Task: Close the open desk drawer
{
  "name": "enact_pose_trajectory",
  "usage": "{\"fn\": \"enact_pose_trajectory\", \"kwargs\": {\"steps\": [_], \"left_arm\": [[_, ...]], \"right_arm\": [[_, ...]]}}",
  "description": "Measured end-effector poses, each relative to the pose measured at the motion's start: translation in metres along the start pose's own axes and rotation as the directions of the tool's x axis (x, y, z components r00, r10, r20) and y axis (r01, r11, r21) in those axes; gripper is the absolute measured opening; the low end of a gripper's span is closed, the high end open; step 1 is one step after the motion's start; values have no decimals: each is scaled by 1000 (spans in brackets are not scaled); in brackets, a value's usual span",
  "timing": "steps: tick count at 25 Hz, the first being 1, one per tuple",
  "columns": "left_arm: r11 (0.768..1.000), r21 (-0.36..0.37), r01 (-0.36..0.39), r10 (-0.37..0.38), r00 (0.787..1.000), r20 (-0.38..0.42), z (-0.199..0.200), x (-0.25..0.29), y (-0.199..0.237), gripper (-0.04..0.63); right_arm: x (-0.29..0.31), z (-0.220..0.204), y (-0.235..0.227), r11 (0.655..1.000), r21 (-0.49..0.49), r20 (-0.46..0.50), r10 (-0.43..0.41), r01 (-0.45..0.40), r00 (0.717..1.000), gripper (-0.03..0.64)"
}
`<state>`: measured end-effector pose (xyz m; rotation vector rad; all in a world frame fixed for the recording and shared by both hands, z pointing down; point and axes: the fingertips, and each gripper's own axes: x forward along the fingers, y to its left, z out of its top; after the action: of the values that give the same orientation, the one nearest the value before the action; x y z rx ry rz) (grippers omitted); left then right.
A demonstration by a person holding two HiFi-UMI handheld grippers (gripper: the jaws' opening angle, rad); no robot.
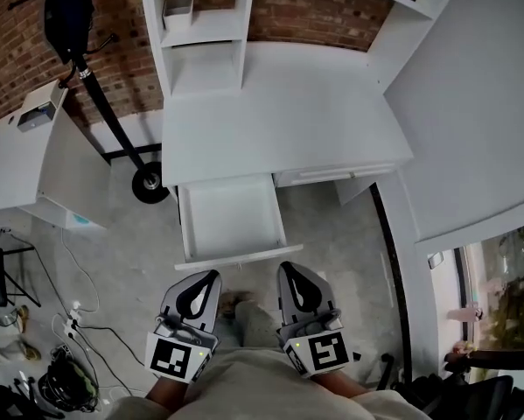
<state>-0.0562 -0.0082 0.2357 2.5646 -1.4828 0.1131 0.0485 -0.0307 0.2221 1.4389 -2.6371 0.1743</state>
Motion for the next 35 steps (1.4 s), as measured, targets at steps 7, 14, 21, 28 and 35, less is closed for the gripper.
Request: {"fn": "enact_pose_trajectory", "kwargs": {"steps": [7,14,21,28,35], "left_arm": [[999,-26,-43,43,999,1,-15,16,9,18],[993,-88,-78,76,997,-31,-58,29,26,17],[990,-111,-82,77,996,-44,-81,44,37,18],[988,-135,-81,70,994,-81,-117,58,44,18],[987,-149,-64,50,994,-98,-143,70,40,18]], "right_arm": [[23,-18,-10,998,-21,-48,63,-64,997,28],[51,-56,-22,993,-31,-106,106,-110,989,28],[80,-78,-7,979,-40,-80,198,-202,977,28],[93,-115,8,956,-41,-112,284,-290,952,28],[84,-179,23,889,-142,-348,366,-434,863,28]]}}
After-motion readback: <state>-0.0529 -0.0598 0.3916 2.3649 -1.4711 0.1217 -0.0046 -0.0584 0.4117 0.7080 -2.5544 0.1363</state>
